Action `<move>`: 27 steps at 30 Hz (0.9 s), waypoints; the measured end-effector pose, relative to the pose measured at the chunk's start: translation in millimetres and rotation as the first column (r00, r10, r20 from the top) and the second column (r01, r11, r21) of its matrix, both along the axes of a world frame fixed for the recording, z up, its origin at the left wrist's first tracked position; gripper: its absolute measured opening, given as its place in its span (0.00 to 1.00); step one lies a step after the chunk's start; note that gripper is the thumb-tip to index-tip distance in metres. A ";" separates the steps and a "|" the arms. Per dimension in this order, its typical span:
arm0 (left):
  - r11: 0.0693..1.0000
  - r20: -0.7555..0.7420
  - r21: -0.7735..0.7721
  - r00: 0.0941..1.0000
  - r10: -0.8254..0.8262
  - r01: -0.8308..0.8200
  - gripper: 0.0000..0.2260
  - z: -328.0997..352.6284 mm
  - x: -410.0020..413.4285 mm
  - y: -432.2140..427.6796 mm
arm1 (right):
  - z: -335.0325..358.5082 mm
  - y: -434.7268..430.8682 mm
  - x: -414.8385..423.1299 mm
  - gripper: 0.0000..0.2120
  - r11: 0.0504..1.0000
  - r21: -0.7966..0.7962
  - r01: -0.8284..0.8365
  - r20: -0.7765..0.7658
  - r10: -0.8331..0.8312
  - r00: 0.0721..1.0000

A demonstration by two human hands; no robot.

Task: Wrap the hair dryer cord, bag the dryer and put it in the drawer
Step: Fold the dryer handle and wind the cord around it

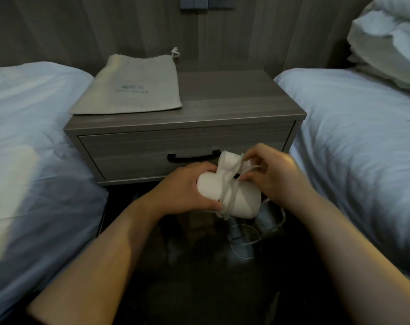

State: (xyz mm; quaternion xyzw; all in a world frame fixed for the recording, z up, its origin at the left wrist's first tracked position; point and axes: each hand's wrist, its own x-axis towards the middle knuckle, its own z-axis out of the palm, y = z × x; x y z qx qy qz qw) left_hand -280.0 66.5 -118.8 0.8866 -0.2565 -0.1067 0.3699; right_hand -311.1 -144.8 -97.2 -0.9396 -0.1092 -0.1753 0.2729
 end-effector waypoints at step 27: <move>0.997 -0.145 0.024 0.987 -0.074 0.079 0.32 -2.0 -4.2 -3.0 | -7.0 -6.6 9.6 0.06 0.949 0.300 -0.093 -0.402 0.215 0.890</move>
